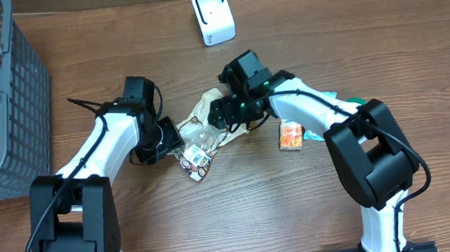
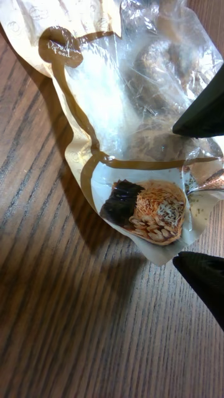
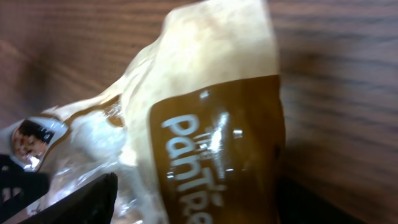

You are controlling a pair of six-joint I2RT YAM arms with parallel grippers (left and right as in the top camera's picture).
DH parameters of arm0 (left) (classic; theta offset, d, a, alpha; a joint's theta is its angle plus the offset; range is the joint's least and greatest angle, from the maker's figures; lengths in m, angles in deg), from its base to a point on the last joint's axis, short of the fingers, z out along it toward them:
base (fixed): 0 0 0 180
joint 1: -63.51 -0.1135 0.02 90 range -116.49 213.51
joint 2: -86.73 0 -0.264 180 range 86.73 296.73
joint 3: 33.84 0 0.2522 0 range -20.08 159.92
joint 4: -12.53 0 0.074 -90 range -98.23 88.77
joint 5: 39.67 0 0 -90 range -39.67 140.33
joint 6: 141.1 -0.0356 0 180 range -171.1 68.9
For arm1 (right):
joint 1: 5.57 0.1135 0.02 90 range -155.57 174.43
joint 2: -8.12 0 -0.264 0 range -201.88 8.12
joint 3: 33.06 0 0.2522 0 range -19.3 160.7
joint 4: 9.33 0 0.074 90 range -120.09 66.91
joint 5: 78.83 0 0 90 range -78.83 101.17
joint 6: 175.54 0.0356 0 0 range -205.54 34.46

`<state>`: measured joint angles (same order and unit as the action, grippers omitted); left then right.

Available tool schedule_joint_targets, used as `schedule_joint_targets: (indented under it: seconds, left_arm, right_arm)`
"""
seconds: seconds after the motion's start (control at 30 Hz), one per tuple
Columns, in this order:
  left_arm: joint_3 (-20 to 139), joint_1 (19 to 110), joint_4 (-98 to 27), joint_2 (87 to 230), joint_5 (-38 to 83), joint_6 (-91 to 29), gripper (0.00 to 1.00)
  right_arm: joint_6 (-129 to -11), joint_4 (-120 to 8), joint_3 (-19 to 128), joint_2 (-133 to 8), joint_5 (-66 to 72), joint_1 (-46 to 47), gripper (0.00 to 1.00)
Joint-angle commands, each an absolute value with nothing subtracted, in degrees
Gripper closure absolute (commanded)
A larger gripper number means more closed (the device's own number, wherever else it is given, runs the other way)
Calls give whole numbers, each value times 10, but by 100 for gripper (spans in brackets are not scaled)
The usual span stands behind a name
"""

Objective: Scan the item barcode

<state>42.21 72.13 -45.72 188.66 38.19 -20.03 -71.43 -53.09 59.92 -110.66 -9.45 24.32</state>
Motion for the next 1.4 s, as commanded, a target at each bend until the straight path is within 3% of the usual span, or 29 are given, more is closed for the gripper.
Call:
schedule_joint_targets:
  seconds: [0.0, 0.1, 0.3, 0.4, 0.47, 0.63, 0.7, 0.93, 0.97, 1.03, 1.07, 1.37]
  left_arm:
    - [415, 725, -457, 1906, 420, -214, 49]
    - [415, 725, -458, 1906, 420, -216, 49]
    - [415, 725, -458, 1906, 449, -227, 48]
    - [415, 725, -457, 1906, 474, -229, 41]
    - [415, 725, -453, 1906, 489, -229, 41]
    - [415, 725, -443, 1906, 494, -229, 42]
    - [424, 724, -443, 1901, 486, -255, 40]
    - [538, 695, -473, 1853, 542, -289, 31]
    - [553, 687, -473, 1849, 561, -289, 27]
    - [564, 679, -470, 1849, 583, -289, 2]
    - [564, 677, -469, 1849, 592, -290, 0]
    - [560, 677, -477, 1849, 625, -314, 0]
  right_arm:
    - [-719, -534, 586, -1113, -128, 277, 22]
    - [-719, -549, 586, -1115, -184, 290, 40]
    - [-721, -560, 599, -1108, -231, 270, 58]
    - [-721, -568, 600, -1095, -231, 253, 63]
    - [-721, -568, 600, -1085, -237, 242, 75]
    - [-721, -588, 599, -1083, -256, 235, 80]
    - [-721, -596, 600, -1083, -256, 235, 96]
    - [-726, -592, 600, -1083, -256, 235, 96]
    - [-726, -592, 600, -1083, -256, 235, 96]
    - [-726, -592, 599, -1083, -256, 235, 96]
    - [-726, -592, 599, -1083, -256, 235, 96]
    - [-725, -595, 602, -1082, -256, 235, 96]
